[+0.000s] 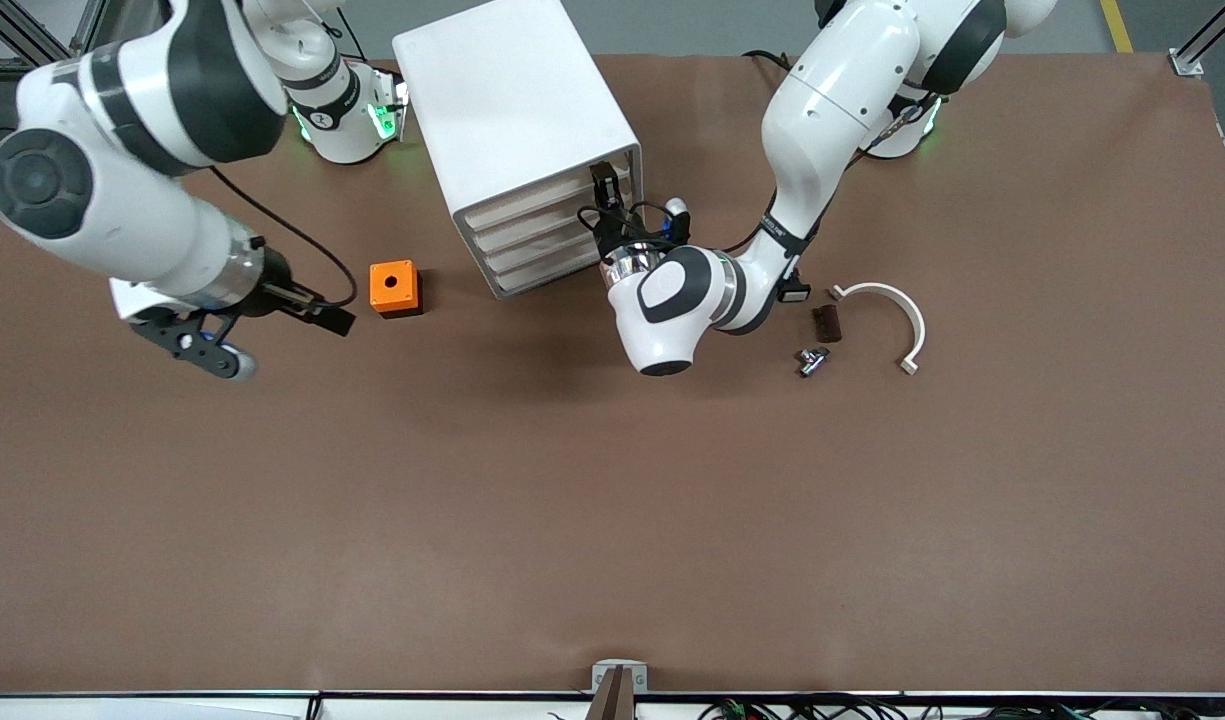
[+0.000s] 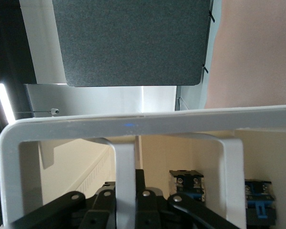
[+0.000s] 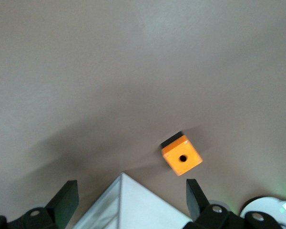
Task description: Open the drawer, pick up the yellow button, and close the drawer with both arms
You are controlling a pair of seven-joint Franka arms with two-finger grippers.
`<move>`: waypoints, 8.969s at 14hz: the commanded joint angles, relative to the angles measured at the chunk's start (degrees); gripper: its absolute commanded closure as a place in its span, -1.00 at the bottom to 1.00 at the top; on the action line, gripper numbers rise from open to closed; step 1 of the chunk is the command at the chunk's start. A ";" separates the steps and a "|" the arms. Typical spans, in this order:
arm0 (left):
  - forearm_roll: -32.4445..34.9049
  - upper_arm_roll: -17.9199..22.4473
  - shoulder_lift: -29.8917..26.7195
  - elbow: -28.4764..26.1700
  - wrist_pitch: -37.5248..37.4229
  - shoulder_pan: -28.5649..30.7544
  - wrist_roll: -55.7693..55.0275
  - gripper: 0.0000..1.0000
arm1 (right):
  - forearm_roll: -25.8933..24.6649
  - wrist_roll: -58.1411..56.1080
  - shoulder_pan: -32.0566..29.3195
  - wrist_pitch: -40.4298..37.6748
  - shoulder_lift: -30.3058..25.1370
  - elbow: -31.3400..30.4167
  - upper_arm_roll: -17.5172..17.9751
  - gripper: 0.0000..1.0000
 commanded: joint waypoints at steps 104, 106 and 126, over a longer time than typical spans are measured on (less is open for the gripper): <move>26.05 22.23 -11.13 6.79 28.83 -27.61 68.23 -0.98 | -6.84 -40.08 -14.28 0.05 -1.79 1.83 -0.70 -1.00; 23.68 22.23 -10.86 6.62 28.83 -27.61 67.97 -0.99 | -7.12 -39.99 -14.35 -1.63 -1.09 5.78 -1.05 -1.00; 31.65 23.11 -29.38 4.24 20.87 -13.39 75.85 -0.99 | -6.15 -40.51 -18.14 -7.52 -6.09 4.49 -1.06 -1.00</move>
